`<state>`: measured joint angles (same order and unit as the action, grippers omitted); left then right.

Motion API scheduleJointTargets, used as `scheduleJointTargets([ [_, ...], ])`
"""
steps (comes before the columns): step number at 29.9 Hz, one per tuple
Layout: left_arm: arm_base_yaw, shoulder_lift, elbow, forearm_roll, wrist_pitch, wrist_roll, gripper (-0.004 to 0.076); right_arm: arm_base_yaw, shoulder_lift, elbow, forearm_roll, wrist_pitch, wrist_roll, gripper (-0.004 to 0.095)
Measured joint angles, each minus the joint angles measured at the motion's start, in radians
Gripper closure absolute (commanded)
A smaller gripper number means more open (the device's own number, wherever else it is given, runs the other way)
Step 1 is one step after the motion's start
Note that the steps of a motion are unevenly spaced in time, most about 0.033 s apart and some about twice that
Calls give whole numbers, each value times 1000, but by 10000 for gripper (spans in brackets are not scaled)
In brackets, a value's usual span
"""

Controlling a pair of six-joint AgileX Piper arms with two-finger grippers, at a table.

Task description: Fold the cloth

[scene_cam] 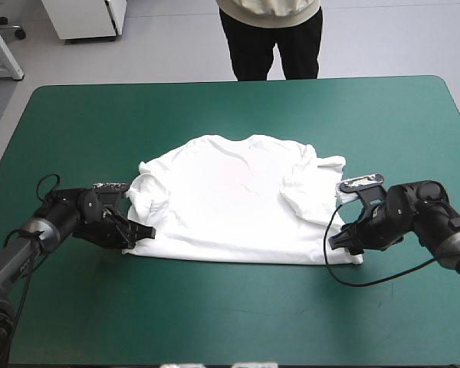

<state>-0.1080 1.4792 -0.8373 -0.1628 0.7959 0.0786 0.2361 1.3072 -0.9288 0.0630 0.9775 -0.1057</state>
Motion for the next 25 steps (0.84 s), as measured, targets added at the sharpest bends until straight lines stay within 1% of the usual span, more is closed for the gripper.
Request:
scheduleJointTargets([
  [6,0,0,0,-2,1,-1,733,0,70,20,-3,-73,7,351],
  [9,0,0,0,-2,2,0,733,0,92,78,-3,-124,11,390],
  [12,0,0,0,-2,2,0,733,0,96,135,-3,-170,14,449],
  [14,0,0,0,-2,2,0,733,0,92,154,-5,-200,17,532],
  [15,0,0,0,-2,1,0,733,0,87,161,-6,-210,18,595],
  [19,0,0,0,-2,-2,0,733,0,81,173,-2,-225,16,918],
  [25,0,-9,3,-1,-3,0,733,0,67,182,27,-227,14,921],
])
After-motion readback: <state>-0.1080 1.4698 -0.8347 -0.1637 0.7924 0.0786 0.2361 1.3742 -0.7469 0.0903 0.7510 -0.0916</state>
